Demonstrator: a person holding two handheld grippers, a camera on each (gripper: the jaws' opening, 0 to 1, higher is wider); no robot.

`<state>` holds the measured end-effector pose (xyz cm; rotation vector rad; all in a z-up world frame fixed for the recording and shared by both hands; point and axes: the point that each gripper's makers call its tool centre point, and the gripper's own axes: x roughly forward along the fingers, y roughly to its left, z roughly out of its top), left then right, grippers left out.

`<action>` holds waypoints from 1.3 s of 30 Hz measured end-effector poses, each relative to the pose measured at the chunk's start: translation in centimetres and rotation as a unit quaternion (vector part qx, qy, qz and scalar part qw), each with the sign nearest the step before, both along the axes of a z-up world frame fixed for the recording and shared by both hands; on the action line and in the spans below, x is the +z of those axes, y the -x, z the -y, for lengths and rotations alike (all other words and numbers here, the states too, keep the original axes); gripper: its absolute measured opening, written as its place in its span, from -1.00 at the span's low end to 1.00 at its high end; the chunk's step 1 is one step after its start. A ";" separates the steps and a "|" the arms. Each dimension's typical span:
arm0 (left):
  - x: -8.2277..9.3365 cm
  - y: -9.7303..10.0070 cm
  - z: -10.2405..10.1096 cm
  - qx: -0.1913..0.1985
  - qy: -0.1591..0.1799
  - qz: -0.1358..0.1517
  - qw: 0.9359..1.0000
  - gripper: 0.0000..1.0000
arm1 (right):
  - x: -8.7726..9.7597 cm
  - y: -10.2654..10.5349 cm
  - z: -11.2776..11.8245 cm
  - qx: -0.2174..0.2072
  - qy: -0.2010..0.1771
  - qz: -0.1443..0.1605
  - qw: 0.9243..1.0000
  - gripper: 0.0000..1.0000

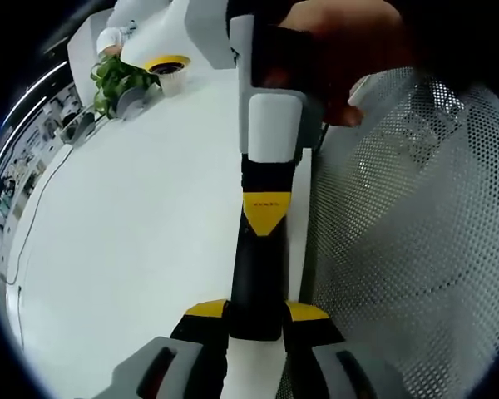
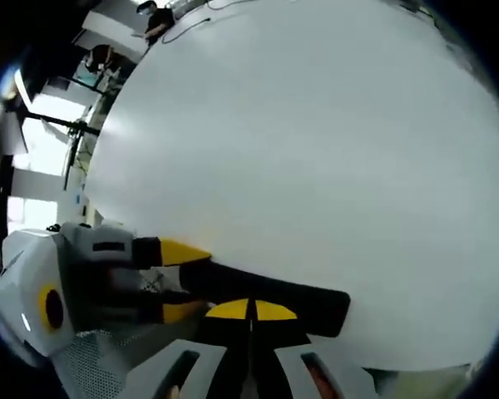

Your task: Press the specified remote control buttons in sequence, fully releasing each button before pressing the next.

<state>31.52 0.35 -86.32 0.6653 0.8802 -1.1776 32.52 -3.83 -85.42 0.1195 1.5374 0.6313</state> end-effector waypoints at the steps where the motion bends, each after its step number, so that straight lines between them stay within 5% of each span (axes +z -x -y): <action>1: 0.0 0.0 0.0 0.000 0.000 0.001 1.000 -0.49 | 0.0 0.0 -0.1 0.001 0.001 0.001 1.000 -1.00; 17: 0.0 -0.1 0.0 -0.002 0.006 0.002 1.000 -0.50 | 0.0 -0.3 0.4 -0.006 0.017 0.004 1.000 -1.00; 24: -0.1 -0.2 0.0 -0.001 0.006 0.001 1.000 -0.50 | -0.2 -0.3 0.6 -0.023 0.015 -0.014 1.000 -1.00; 28: -0.2 -0.2 -0.1 -0.001 0.006 0.001 1.000 -0.50 | -0.4 1.1 0.1 -0.015 0.009 -0.054 0.998 -1.00; 39: -0.2 -0.1 -0.1 -0.004 0.004 0.003 1.000 -0.49 | -0.5 1.1 0.1 0.002 0.019 -0.036 0.999 -1.00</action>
